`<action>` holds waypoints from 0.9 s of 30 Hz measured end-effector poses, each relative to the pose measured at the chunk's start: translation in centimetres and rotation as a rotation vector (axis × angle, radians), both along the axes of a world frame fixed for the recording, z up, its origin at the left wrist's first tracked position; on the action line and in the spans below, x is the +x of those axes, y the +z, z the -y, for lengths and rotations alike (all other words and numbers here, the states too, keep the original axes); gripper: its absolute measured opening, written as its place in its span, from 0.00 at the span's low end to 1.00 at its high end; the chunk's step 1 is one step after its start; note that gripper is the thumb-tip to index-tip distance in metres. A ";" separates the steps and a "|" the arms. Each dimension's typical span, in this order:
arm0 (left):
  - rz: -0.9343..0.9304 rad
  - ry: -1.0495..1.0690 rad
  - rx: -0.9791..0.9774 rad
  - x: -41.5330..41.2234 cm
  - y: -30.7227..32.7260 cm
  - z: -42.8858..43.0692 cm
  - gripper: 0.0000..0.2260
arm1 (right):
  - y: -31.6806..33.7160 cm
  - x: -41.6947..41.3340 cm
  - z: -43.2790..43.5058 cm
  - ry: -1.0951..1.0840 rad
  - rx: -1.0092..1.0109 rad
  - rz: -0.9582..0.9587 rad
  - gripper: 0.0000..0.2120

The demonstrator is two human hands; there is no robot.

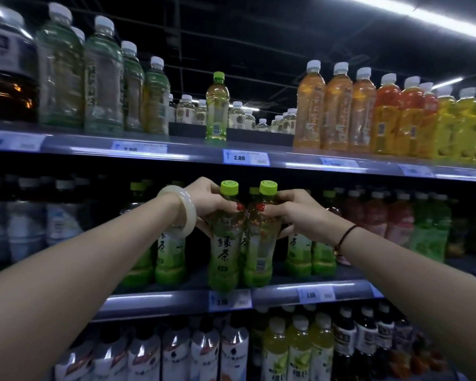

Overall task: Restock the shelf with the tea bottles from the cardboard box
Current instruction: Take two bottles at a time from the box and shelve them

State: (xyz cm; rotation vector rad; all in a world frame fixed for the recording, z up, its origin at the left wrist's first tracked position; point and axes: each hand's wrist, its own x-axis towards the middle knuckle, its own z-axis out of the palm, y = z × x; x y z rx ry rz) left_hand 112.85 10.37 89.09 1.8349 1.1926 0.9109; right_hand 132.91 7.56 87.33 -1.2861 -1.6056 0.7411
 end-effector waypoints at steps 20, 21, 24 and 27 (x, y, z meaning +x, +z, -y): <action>0.015 0.102 0.007 1.7 -2.6 -7.1 0.20 | -2.1 1.7 -7.4 -0.009 -0.009 -0.062 0.11; 0.015 0.139 0.007 1.8 -2.8 -7.6 0.25 | -2.4 1.8 -7.8 -0.017 -0.021 -0.079 0.13; 0.017 0.232 0.044 2.0 -4.2 -8.6 0.41 | -3.7 1.6 -8.6 -0.073 -0.011 -0.132 0.20; 0.076 0.273 0.082 2.1 -6.1 -8.9 0.44 | -5.2 1.4 -9.1 -0.078 0.008 -0.161 0.30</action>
